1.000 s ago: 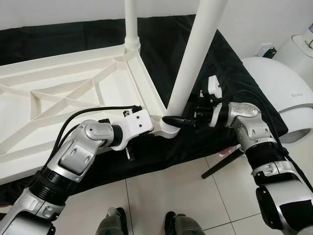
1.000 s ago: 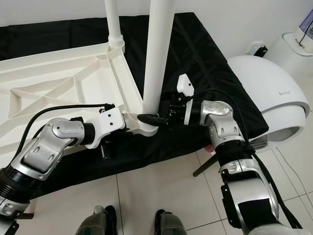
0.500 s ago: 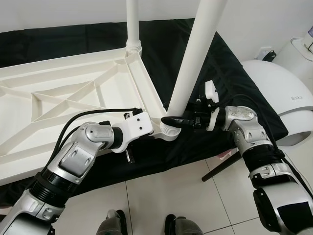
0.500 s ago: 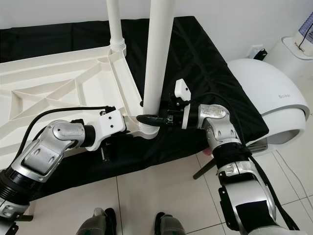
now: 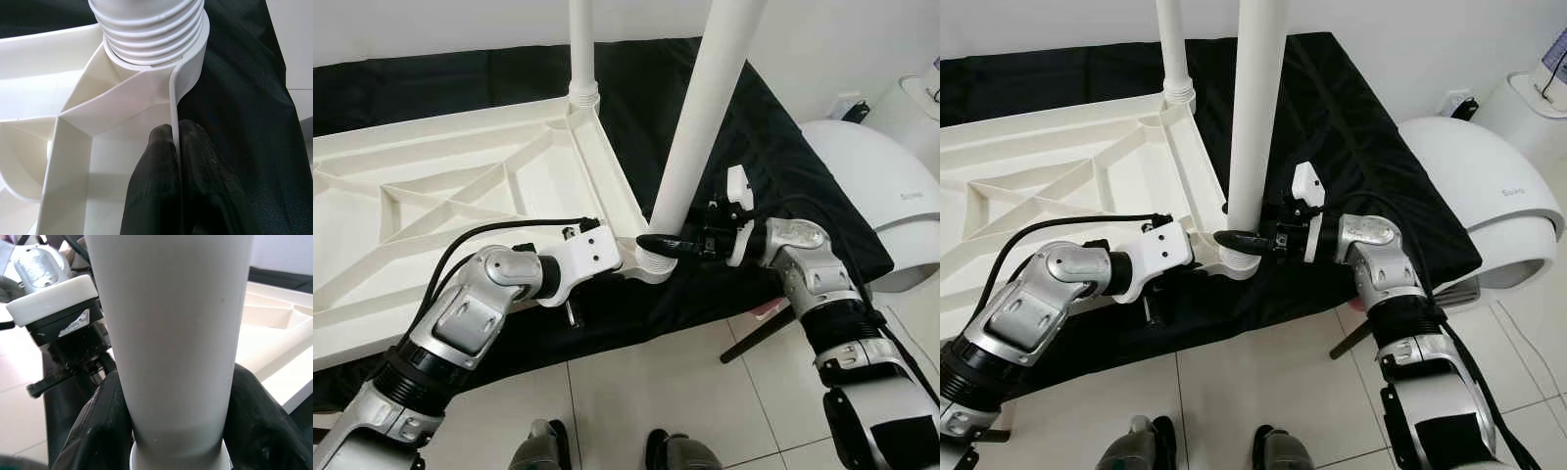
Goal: Building children table
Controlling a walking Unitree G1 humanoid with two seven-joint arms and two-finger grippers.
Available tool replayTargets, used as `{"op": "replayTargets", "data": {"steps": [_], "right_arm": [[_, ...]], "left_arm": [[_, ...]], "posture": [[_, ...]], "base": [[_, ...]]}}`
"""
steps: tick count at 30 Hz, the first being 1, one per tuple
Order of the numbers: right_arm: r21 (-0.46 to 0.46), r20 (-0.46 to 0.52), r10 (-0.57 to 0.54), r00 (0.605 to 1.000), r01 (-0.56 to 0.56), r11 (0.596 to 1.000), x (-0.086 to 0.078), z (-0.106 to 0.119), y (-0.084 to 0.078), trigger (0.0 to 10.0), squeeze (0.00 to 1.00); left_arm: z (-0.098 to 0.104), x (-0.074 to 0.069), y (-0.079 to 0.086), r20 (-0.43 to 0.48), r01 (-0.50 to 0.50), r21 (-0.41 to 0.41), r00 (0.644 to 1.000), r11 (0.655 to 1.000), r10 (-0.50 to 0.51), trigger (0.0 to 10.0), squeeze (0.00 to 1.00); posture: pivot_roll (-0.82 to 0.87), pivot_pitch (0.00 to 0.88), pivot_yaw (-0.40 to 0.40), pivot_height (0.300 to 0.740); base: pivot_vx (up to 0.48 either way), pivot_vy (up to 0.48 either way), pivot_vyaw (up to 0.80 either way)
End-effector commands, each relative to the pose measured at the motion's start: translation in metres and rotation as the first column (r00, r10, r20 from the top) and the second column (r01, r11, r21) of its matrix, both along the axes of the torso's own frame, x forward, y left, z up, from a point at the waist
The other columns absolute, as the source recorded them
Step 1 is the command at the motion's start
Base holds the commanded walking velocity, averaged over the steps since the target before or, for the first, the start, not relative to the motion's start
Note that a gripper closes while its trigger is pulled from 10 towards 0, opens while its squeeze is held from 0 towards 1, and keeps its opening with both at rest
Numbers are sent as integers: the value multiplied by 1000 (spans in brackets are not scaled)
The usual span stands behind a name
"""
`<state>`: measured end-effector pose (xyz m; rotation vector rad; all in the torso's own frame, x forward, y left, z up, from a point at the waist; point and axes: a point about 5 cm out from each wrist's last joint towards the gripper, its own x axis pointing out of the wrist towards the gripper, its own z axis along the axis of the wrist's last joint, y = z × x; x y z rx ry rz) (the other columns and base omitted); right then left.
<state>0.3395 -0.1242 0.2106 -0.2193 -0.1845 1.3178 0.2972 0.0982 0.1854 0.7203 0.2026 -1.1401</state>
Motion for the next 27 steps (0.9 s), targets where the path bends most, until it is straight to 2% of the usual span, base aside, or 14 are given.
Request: {"op": "replayTargets", "data": {"steps": [1,3,8,12,15,18,27], "right_arm": [[21,-39,-36,999,37,999,0,-6,-3,10000,0],[21,-39,-36,999,37,999,0,-6,-3,10000,0],[92,-30,-208,978,209,974,-1,-6,-1,10000,0],[98,-28,-225,974,227,969,-1,-6,-1,10000,0],[128,-27,-283,959,284,950,-3,-5,0,10000,0],[157,-32,-347,937,347,924,-11,-5,6,10000,0],[207,-45,-418,907,418,885,-26,-8,20,10000,0]], "left_arm": [[-18,-3,6,-57,-22,58,998,998,25,10000,0],[-18,-3,6,-57,-22,58,998,998,25,10000,0],[-18,-3,6,-59,-25,52,998,998,28,10000,0],[-18,-3,6,-59,-26,52,998,998,29,10000,0],[-18,-3,6,-59,-26,51,998,998,29,10000,0],[-18,-3,6,-59,-27,49,998,998,30,10000,0],[-17,-1,5,-56,-31,44,998,999,33,10000,0]], "posture": [[11,202,-16,740],[11,202,-16,740],[5,208,-13,740],[5,208,-13,740],[1,211,-14,740],[-2,211,-17,740],[-7,209,-20,740]], "base": [[0,0,0],[0,0,0],[0,0,0],[0,0,0],[0,0,0],[0,0,0],[0,0,0]]}}
